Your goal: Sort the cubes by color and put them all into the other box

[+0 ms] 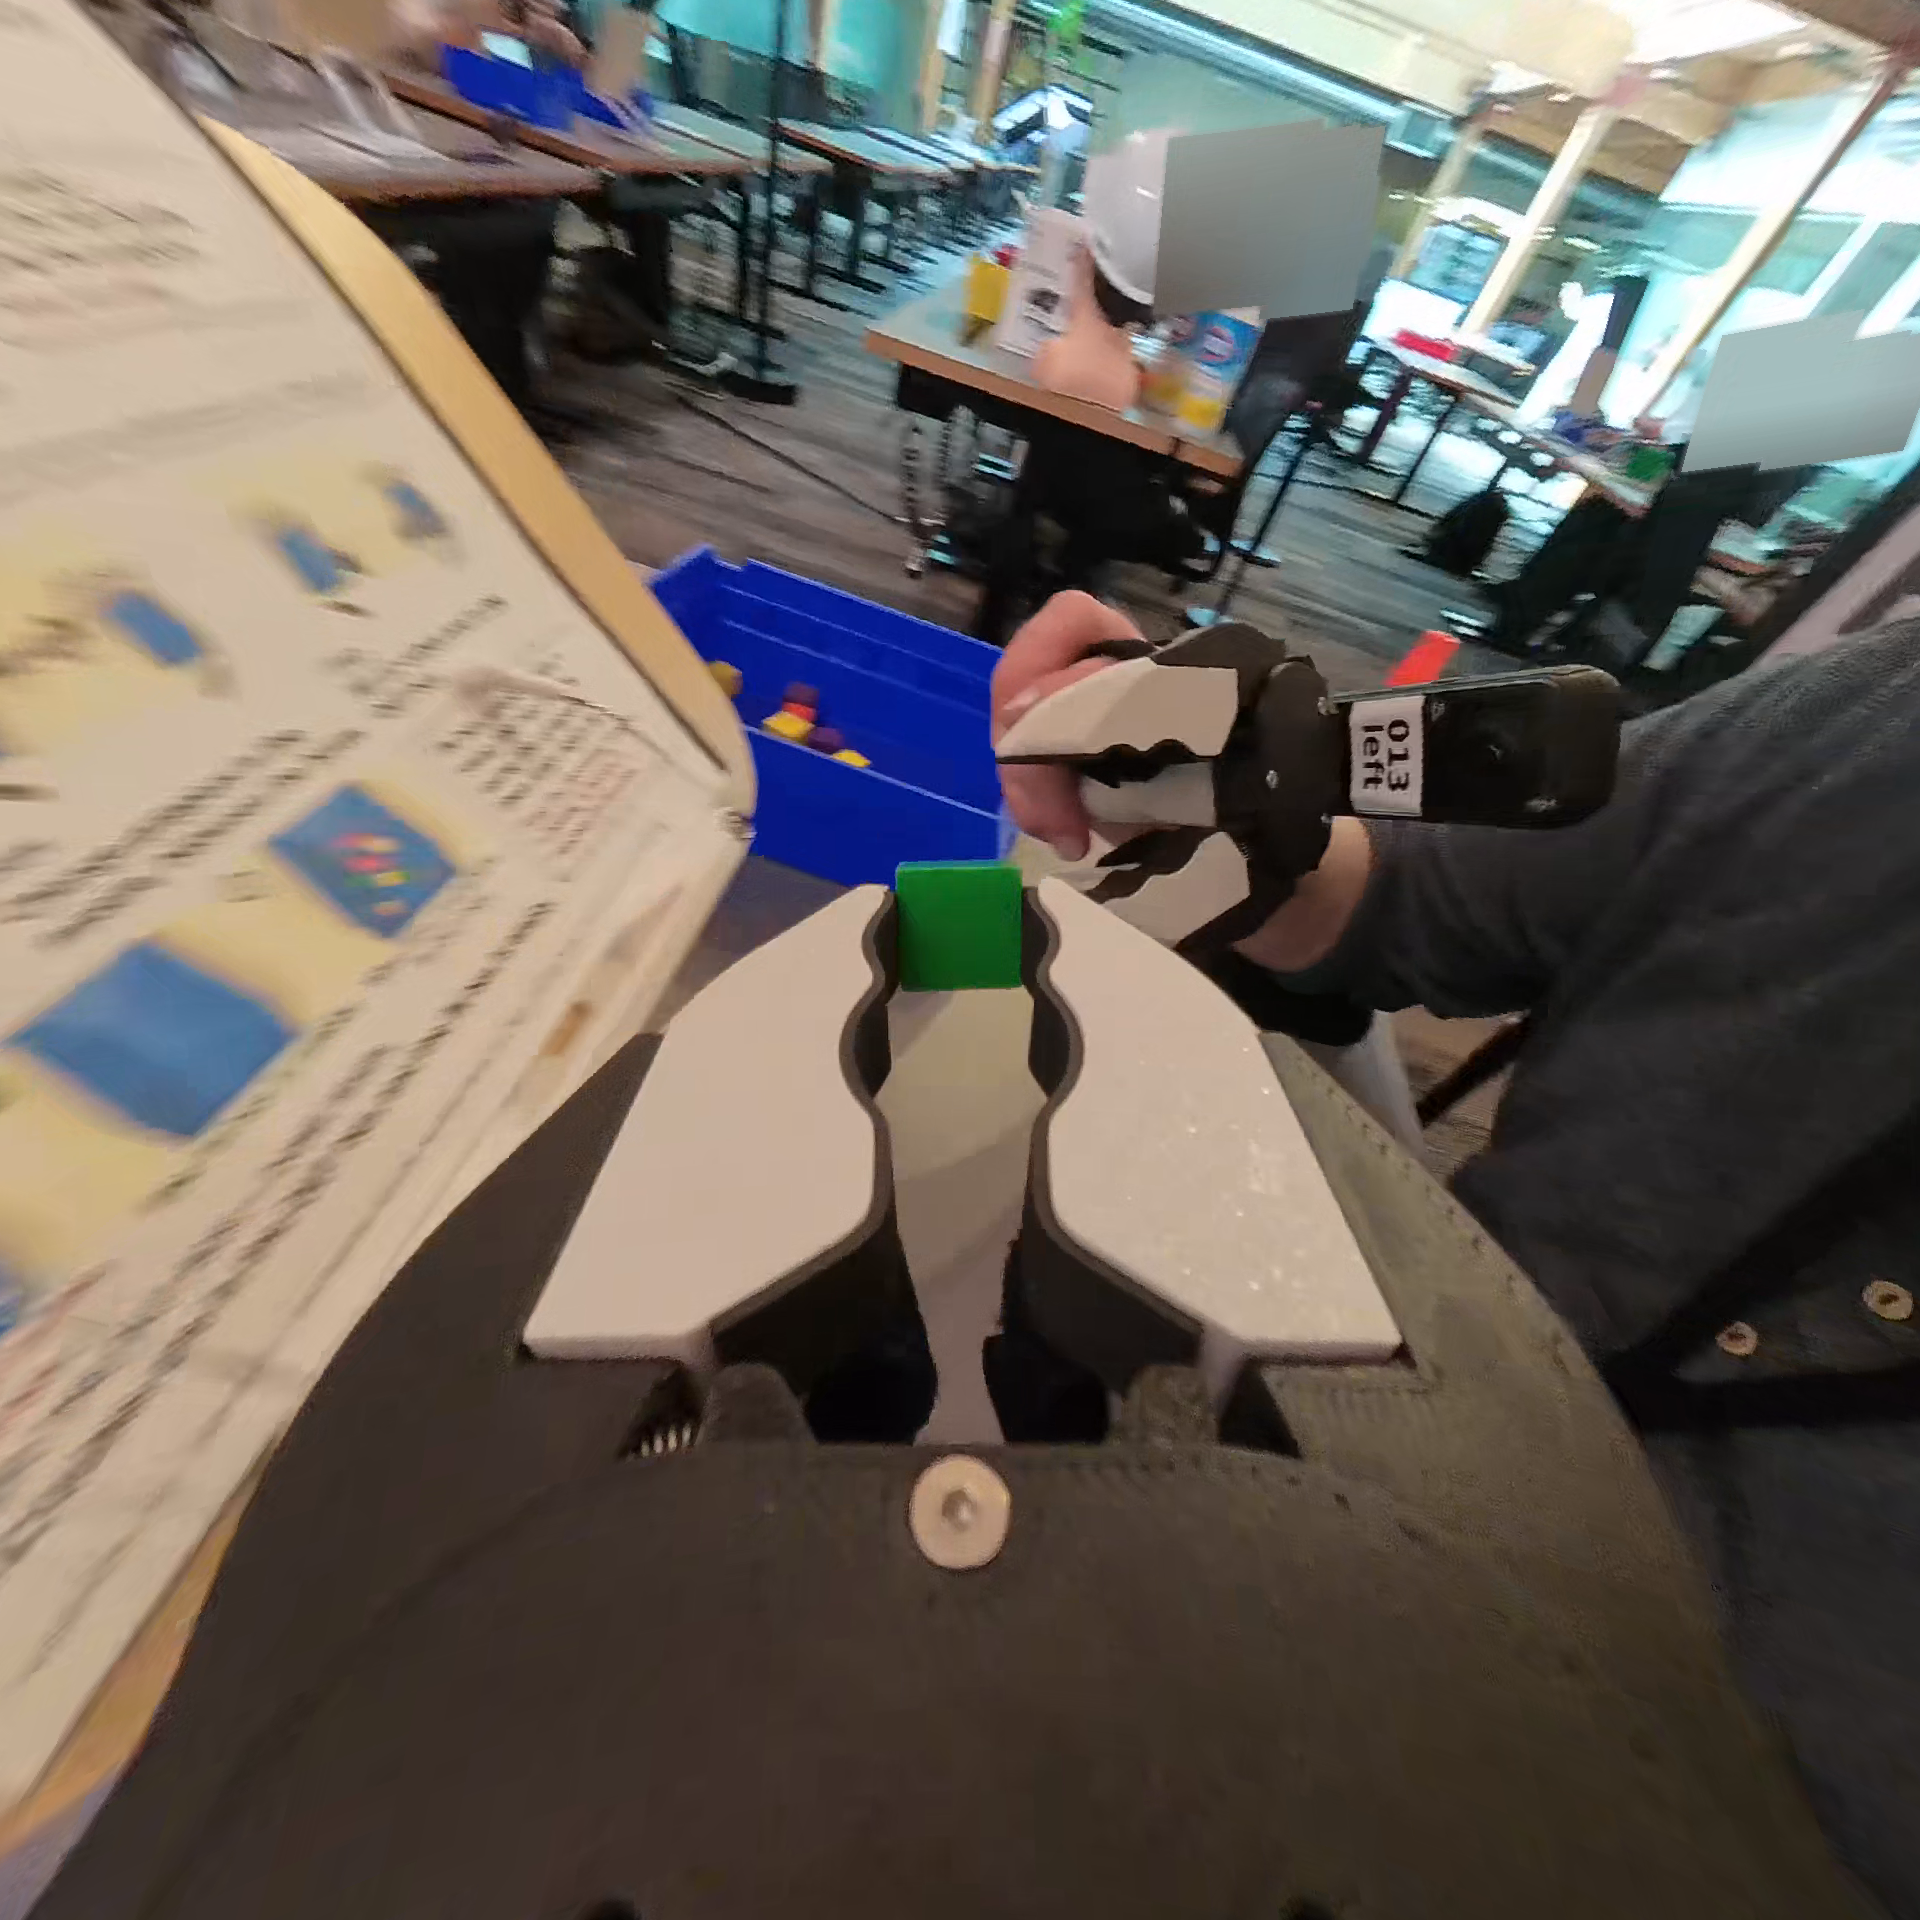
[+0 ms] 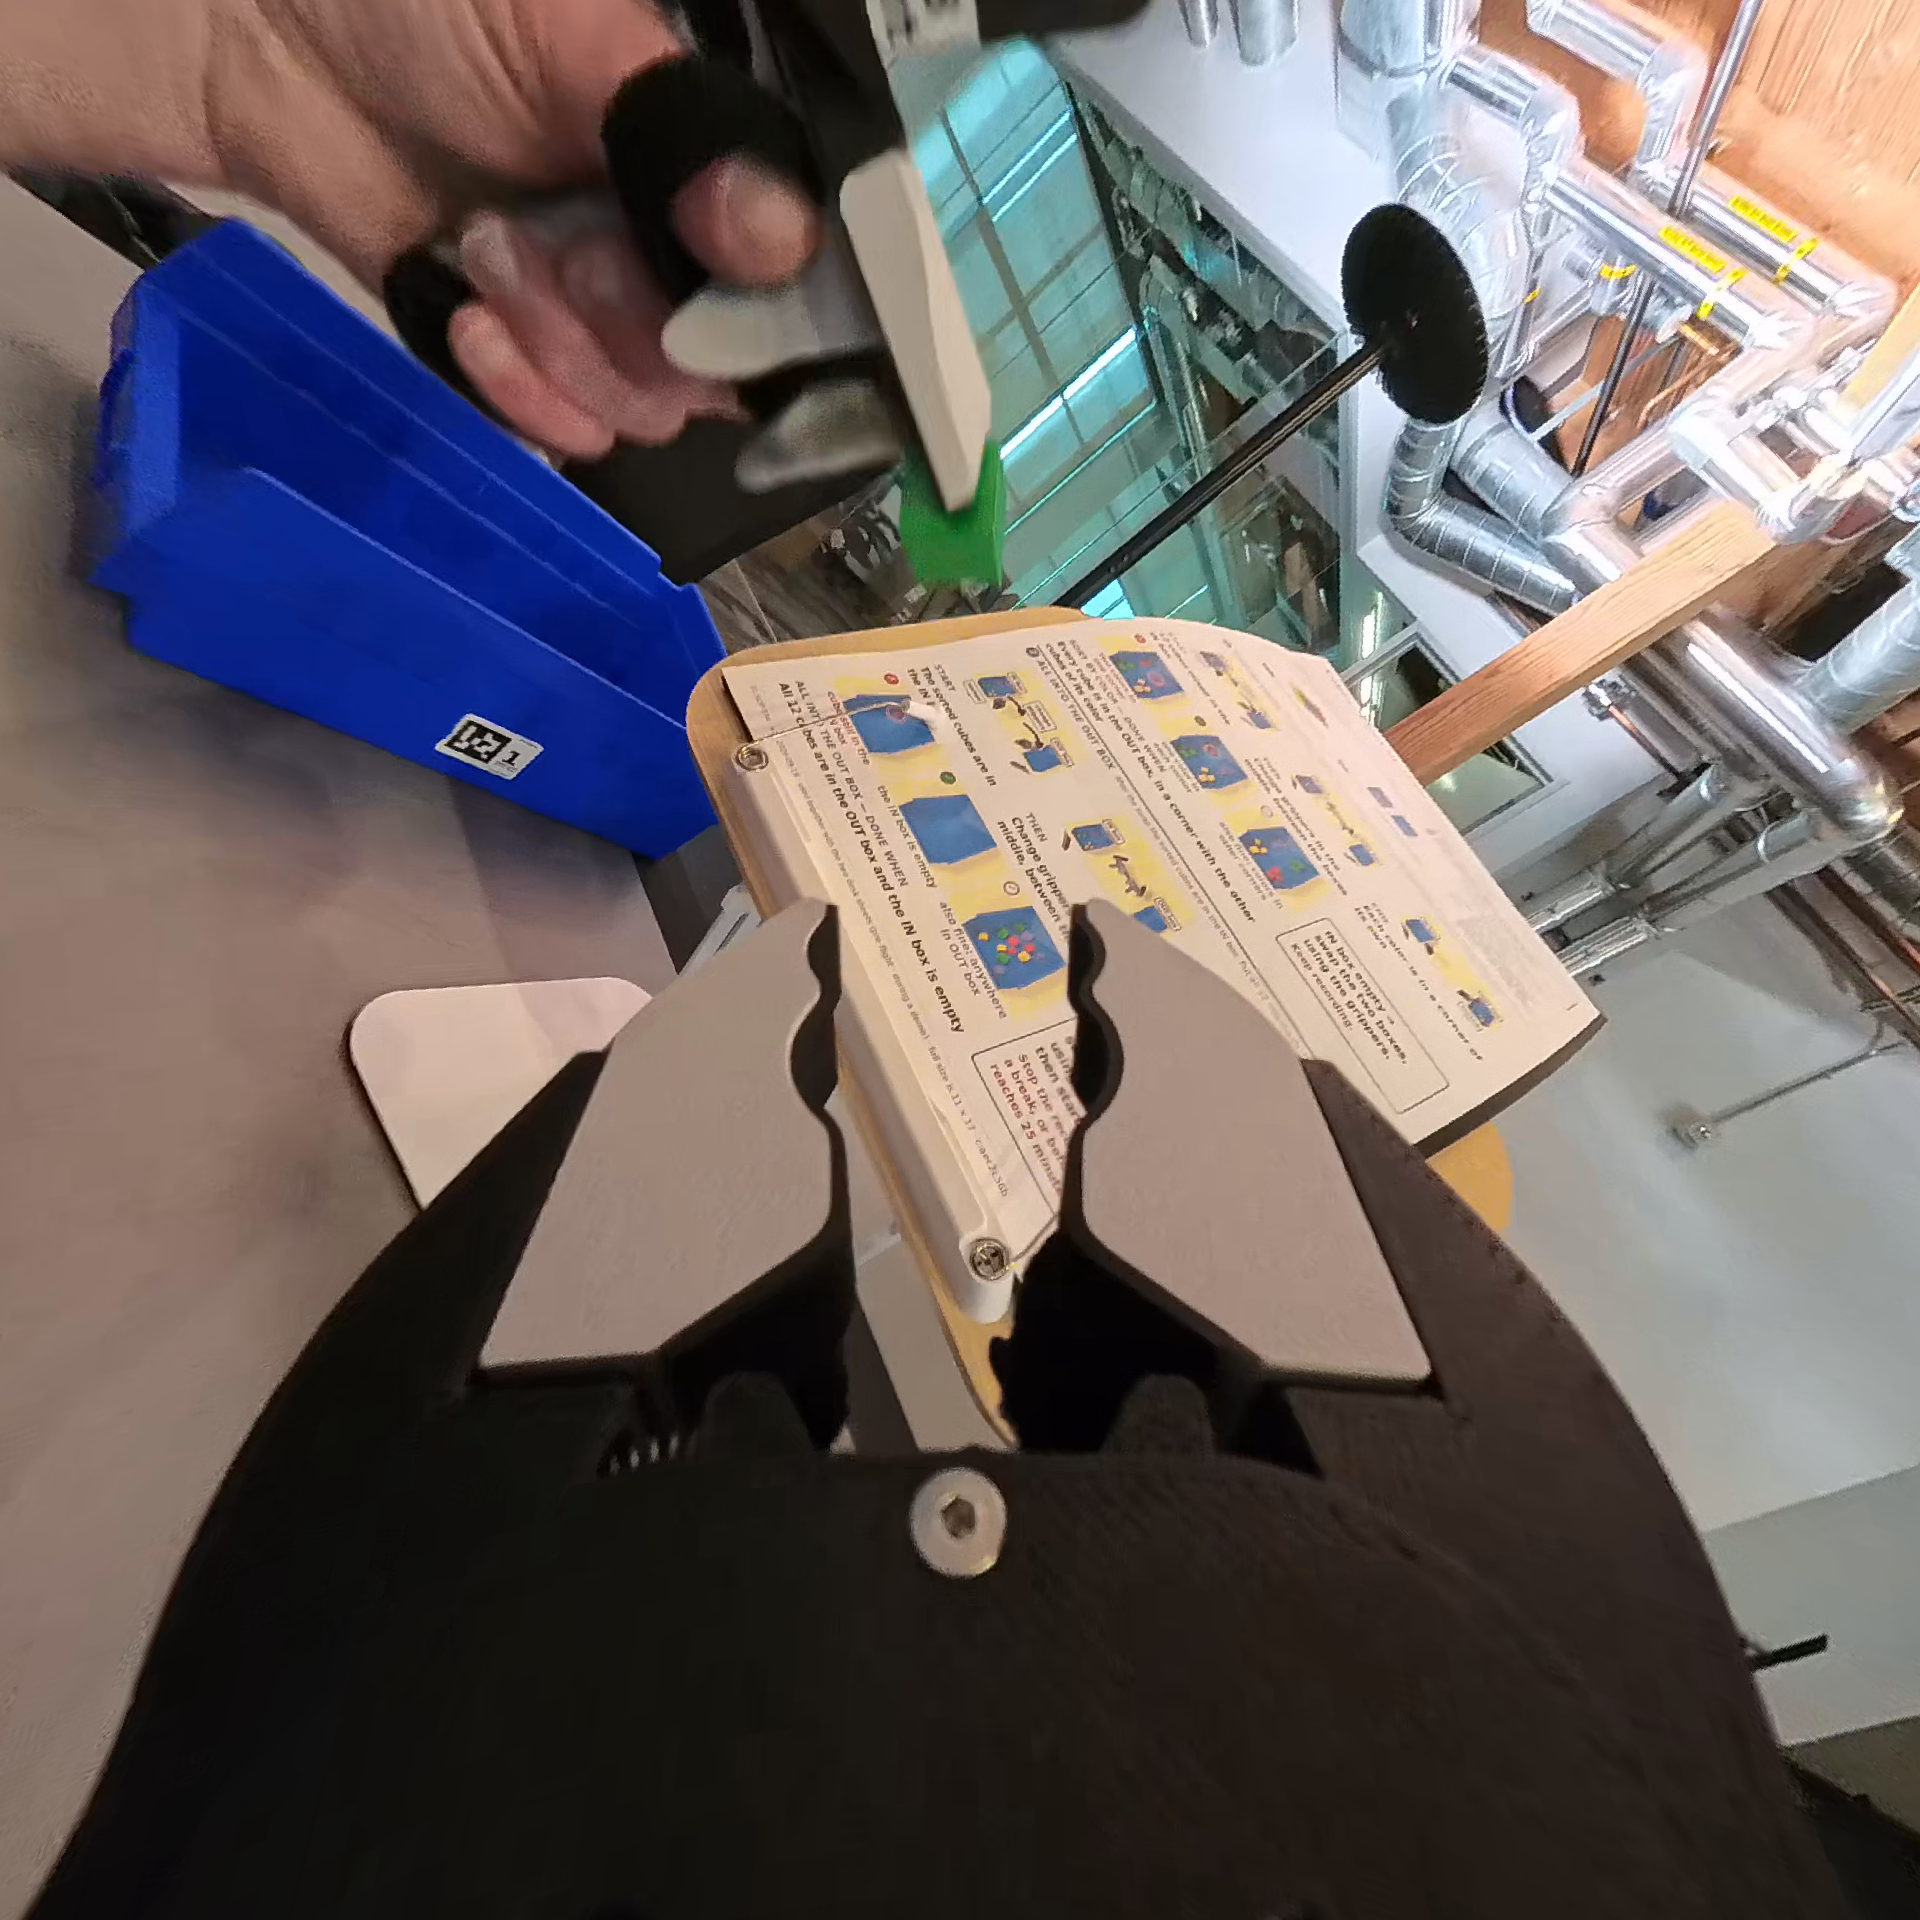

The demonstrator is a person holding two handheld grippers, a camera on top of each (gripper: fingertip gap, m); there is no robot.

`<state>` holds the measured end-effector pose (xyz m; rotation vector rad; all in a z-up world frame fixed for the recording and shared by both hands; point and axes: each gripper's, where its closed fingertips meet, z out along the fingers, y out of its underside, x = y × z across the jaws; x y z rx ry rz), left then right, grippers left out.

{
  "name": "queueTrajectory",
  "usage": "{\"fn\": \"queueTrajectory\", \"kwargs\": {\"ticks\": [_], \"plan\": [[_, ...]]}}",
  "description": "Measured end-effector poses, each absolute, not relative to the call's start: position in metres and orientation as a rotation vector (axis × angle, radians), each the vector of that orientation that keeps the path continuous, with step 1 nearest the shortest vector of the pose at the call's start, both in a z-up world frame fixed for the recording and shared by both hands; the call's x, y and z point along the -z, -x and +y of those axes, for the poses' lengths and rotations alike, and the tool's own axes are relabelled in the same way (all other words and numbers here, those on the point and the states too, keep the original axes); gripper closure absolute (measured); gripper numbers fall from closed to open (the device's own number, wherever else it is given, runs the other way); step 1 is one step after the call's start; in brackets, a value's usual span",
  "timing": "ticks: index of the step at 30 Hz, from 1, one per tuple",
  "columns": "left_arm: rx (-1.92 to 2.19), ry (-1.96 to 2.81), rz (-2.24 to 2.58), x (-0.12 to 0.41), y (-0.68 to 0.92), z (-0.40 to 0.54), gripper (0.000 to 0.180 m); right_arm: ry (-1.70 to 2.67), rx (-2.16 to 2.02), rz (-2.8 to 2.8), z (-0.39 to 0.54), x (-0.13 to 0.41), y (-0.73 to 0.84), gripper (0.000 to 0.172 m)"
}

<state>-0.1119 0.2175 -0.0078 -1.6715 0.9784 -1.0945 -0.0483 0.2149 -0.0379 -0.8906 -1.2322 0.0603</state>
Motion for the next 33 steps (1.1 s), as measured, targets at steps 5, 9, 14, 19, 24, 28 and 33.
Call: {"fn": "queueTrajectory", "kwargs": {"ticks": [5, 9, 14, 19, 24, 28, 33], "plan": [[1.338, 1.668, 1.067, 0.037, 0.055, 0.203, 0.158, 0.815, -0.028, -1.274, 0.205, 0.040, 0.053, 0.127], [1.471, 1.627, 1.080, 0.042, 0.037, 0.195, 0.158, 0.781, -0.016, -1.289, 0.200, 0.042, 0.055, 0.128], [1.537, 1.615, 1.085, 0.044, 0.032, 0.190, 0.158, 0.754, -0.007, -1.255, 0.198, 0.038, 0.055, 0.147], [1.562, 1.606, 1.072, 0.042, 0.031, 0.189, 0.158, 0.748, 0.004, -1.253, 0.198, 0.037, 0.054, 0.149], [1.454, 1.537, 0.994, 0.016, 0.057, 0.199, 0.177, 0.817, 0.114, -1.149, 0.232, 0.010, 0.014, 0.150], [1.234, 1.522, 0.912, -0.002, 0.095, 0.218, 0.180, 1.038, 0.240, -1.018, 0.300, 0.001, -0.065, 0.150], [1.158, 1.517, 0.840, -0.013, 0.128, 0.229, 0.180, 1.437, 0.456, -0.942, 0.385, 0.059, -0.173, 0.149]]}}
